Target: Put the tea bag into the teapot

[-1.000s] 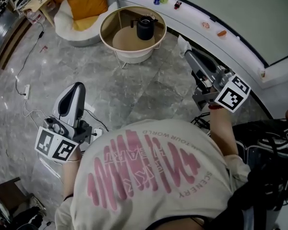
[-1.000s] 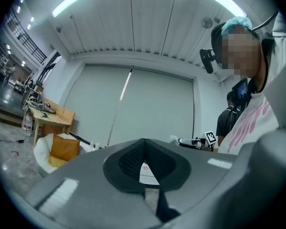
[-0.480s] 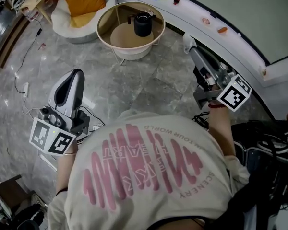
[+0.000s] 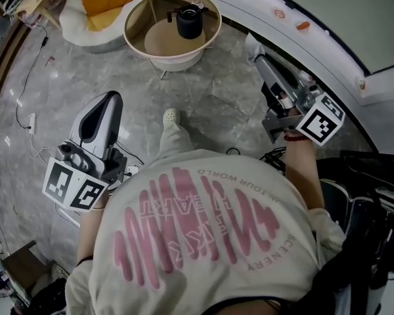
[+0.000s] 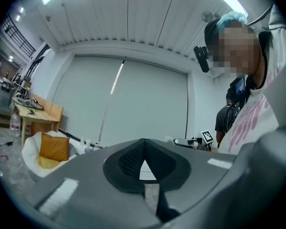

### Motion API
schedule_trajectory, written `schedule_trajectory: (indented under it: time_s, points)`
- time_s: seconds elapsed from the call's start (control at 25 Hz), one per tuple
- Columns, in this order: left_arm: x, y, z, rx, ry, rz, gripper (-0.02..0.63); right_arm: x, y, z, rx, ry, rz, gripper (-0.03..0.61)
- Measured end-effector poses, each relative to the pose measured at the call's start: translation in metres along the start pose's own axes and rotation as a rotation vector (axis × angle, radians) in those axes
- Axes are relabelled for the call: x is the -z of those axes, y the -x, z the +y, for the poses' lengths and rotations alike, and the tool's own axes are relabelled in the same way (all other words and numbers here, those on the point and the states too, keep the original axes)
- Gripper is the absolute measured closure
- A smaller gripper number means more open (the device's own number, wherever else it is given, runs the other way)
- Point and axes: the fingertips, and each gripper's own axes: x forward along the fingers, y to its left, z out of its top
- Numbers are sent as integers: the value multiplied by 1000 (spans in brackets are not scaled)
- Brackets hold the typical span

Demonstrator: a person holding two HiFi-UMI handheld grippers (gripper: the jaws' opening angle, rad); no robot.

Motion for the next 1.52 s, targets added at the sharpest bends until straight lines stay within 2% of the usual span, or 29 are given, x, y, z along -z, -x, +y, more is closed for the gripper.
schedule_trajectory:
  time_s: [0.24, 0.52, 0.64, 0.8, 0.96, 1.28, 1.52]
  points:
    - [11, -16, 27, 15, 28, 13, 598, 12, -24, -17, 10, -15, 18, 538]
    - [3, -50, 86, 38, 62, 7, 598, 4, -72, -42, 34, -4, 37, 538]
    - [2, -71, 111, 63, 99, 13, 598, 0, -92, -57, 58, -20, 31, 538]
    - [-3, -100, 146, 92, 106, 16, 598, -6, -121, -78, 81, -31, 26, 538]
    - [-3, -131, 173, 141, 164, 22, 598, -12, -143, -95, 117, -28, 24, 538]
    - [-23, -176, 228, 211, 178, 17, 598, -25, -187, -121, 171, -49, -17, 538]
    - [-21, -200, 270, 237, 216, 17, 598, -21, -217, -139, 215, -40, 7, 538]
